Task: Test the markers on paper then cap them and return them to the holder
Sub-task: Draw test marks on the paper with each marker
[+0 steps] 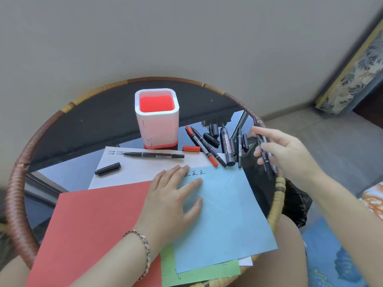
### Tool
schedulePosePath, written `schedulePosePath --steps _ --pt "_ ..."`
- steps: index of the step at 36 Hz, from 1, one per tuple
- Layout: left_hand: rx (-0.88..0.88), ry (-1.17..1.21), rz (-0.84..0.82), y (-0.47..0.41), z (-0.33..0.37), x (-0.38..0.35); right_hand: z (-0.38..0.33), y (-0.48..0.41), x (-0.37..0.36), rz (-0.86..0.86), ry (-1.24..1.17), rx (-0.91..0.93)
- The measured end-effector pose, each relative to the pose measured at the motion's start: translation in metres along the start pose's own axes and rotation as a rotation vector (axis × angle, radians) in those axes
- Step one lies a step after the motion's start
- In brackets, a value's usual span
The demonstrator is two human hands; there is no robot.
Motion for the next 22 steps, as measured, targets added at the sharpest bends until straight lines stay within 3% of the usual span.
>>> schedulePosePath --steps 3,5,12,22 --pt "-0.033 -0.002 0.018 0.001 0.001 0.0 -0.004 -0.013 0.009 0.145 0.446 0.135" --pt "-0.045 0.001 0.028 0.001 0.002 0.0 0.003 -0.018 0.011 0.252 0.612 0.094" --pt "-0.06 0.0 0.03 0.001 0.002 -0.001 0.024 -0.028 -0.014 0.276 0.775 0.029" --pt "-0.044 0.012 0.04 0.001 0.003 0.001 0.018 -0.011 -0.008 0.232 0.757 0.148"
Point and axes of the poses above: each hand's wrist, its own y-axis away from the middle knuckle, its own x-axis out of the back of the hand, z = x × y, the point moved 6 cm from there along -y, towards the middle knuckle, and after that the axes turned 1 degree about x, right-handed, at the moved point
